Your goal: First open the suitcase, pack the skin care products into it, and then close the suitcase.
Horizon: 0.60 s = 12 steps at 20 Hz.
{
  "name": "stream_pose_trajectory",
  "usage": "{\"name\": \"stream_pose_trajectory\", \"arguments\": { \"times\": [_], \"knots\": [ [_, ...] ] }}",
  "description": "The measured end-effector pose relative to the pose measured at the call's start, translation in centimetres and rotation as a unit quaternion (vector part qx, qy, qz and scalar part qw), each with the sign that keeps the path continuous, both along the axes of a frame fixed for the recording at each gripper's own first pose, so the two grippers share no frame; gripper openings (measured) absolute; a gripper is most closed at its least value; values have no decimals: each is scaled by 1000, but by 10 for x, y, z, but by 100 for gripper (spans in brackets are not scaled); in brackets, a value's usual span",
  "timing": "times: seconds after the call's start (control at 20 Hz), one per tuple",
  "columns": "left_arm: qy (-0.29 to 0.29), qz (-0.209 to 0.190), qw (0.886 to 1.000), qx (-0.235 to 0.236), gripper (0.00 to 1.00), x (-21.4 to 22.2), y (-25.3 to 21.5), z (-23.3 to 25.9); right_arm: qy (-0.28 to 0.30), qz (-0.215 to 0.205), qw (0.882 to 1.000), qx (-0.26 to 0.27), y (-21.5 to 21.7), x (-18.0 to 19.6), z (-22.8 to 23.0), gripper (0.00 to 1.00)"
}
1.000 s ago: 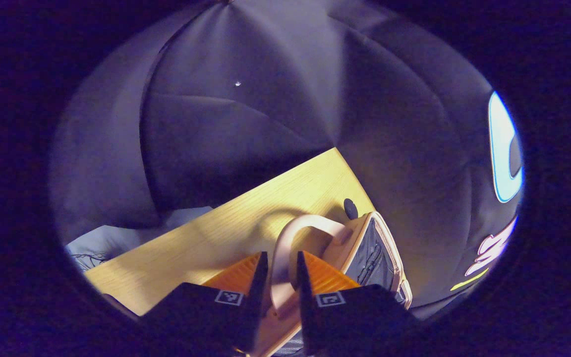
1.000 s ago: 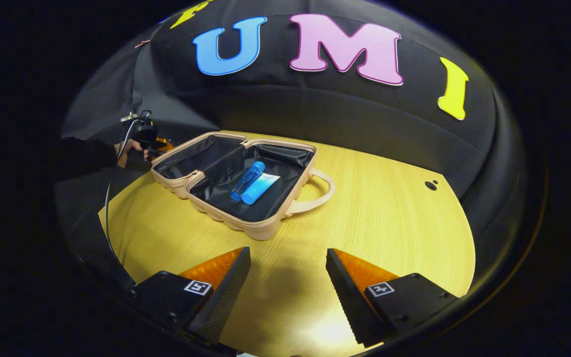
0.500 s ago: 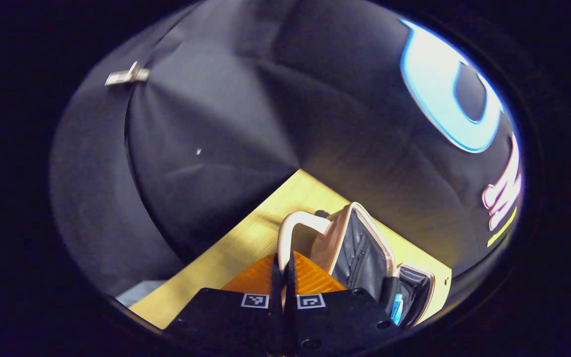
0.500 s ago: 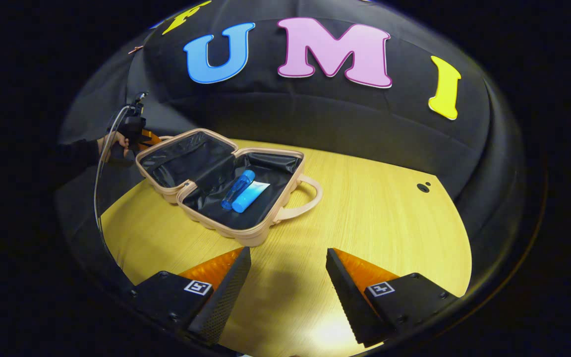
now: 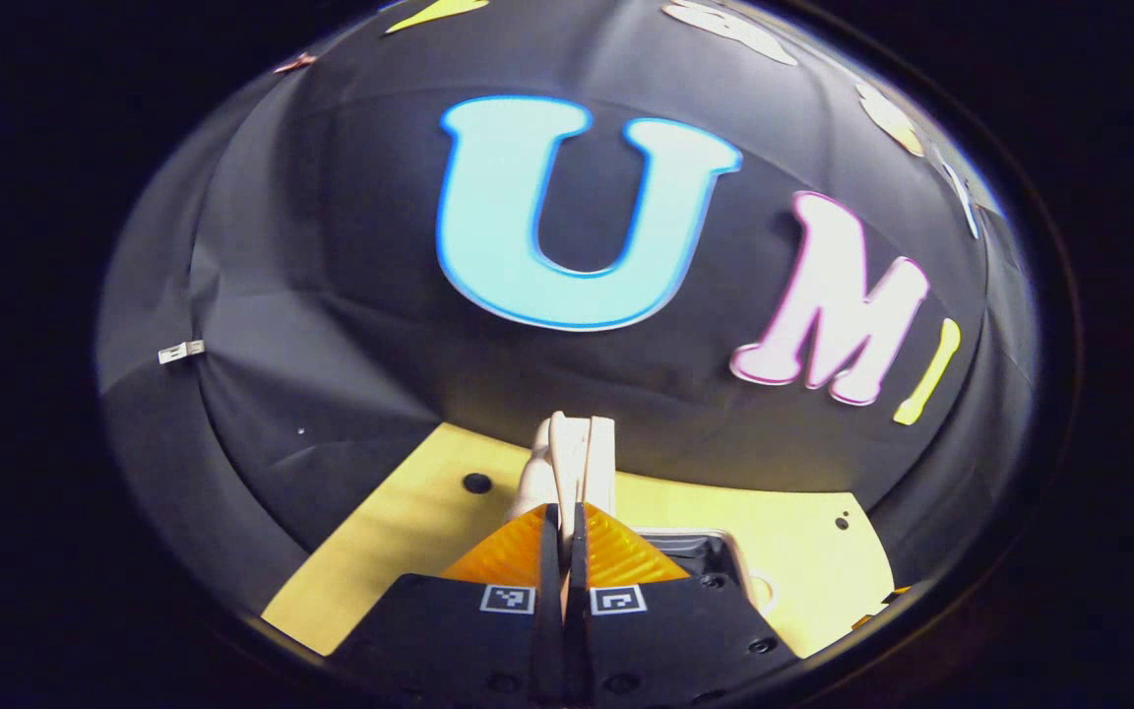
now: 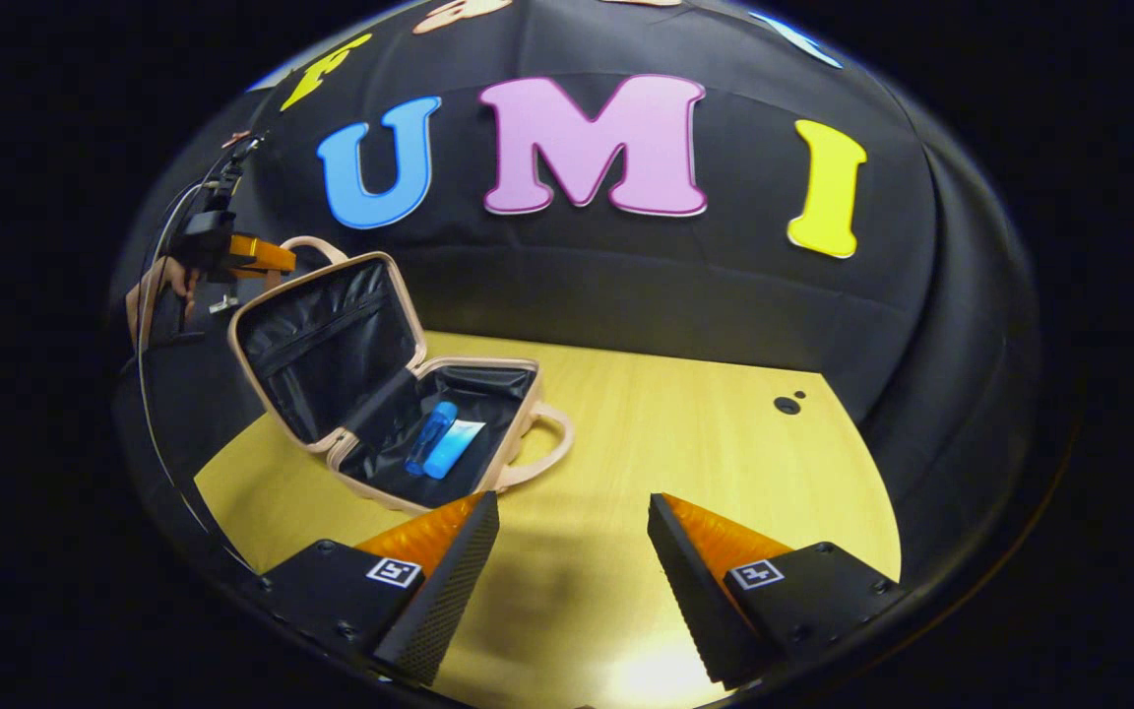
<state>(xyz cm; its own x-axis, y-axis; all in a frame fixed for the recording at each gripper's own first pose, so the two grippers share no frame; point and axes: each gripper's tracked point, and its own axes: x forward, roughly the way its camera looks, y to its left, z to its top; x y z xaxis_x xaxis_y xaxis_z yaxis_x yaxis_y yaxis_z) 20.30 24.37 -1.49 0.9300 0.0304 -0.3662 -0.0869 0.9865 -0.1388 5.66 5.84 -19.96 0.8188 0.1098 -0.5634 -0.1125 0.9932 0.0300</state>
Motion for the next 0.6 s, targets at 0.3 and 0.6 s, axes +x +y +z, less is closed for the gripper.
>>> {"name": "stream_pose_trajectory", "arguments": {
  "times": [0.3,0.6],
  "knots": [
    [15,-74,997,-20,6,4,-196,-42,-18,-53,998,-3,-80,4,14,97],
    [91,-121,986,67,6,15,-291,-171,-23,-80,996,-16,-131,8,14,97]
  ]
}}
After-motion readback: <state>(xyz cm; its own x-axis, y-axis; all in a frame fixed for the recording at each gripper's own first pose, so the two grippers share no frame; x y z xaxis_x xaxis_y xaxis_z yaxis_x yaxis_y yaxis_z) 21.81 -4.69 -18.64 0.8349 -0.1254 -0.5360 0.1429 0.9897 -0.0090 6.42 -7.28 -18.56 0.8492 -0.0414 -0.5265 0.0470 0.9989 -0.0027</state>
